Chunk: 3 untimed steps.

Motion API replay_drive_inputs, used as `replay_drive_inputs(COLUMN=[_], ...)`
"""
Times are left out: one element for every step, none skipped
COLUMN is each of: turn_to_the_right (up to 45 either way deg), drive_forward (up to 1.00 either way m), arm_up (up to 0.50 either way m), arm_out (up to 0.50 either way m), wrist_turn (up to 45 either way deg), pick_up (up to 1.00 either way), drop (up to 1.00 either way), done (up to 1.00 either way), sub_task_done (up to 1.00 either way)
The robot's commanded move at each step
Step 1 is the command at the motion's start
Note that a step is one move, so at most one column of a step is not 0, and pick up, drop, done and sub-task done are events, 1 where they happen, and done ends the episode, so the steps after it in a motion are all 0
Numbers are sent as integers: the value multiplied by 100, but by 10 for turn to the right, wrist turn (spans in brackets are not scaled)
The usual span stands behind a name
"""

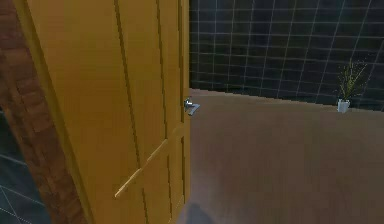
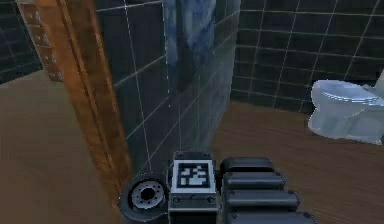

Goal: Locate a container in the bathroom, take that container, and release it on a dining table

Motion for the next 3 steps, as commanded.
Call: replay_drive_inputs(turn_to_the_right=[180,0,90], drive_forward=[0,100,0], arm_up=[0,0,0], arm_out=[0,0,0], wrist_turn=[0,0,0], pick_up=[0,0,0], drop=[0,0,0], done=[0,0,0], sub_task_done=[0,0,0])
